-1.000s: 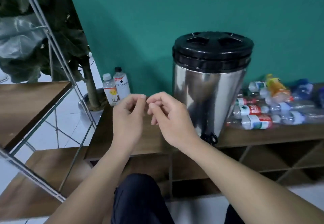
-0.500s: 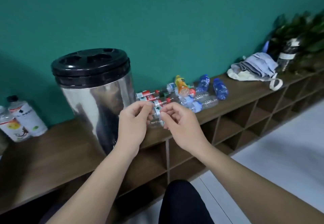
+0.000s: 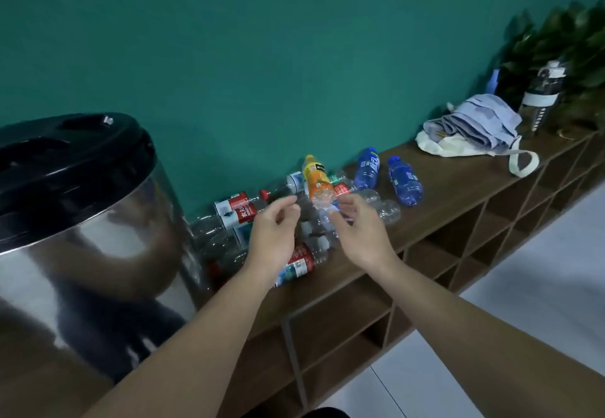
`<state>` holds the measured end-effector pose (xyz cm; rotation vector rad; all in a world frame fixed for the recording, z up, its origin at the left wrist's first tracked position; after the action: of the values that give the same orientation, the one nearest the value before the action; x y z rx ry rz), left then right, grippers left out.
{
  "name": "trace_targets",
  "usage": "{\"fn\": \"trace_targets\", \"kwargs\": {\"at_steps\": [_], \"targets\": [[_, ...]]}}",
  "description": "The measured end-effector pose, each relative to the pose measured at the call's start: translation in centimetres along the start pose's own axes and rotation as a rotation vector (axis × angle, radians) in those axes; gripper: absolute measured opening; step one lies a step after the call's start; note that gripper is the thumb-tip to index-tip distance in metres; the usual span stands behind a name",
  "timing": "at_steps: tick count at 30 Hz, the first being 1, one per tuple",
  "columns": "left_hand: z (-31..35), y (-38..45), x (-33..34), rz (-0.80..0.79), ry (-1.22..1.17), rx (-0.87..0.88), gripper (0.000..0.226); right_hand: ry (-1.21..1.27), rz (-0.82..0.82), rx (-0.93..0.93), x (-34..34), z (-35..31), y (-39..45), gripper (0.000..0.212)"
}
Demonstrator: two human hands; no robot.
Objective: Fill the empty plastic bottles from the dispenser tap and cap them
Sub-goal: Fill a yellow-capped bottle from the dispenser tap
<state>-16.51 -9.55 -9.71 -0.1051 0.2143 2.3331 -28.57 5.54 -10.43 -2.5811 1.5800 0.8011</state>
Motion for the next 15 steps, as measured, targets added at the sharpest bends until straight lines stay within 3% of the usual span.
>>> {"fn": "trace_targets", "kwargs": {"at_steps": [9, 15], "targets": [[-0.2, 9.2, 4.8, -0.074, 0.172, 0.024, 0.037, -0.073, -0.027, 0.132, 2.4, 2.6, 9.8, 0.063], [-1.2, 10.3, 6.2, -0.090, 0.185, -0.006, 0.043, -0.057, -0.013, 0.163, 2.9, 3.1, 11.6, 0.044]]}}
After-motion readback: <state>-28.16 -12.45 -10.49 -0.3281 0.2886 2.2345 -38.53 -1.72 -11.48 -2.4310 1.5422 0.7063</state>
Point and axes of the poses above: each hand's wrist, its own y-axis towards the middle knuckle, its own x-axis out of the palm, z = x × y, the point moved 4 cm from there along y, towards the middle knuckle, and after that the axes turned 4 degrees about -y, right-handed, at the moved point
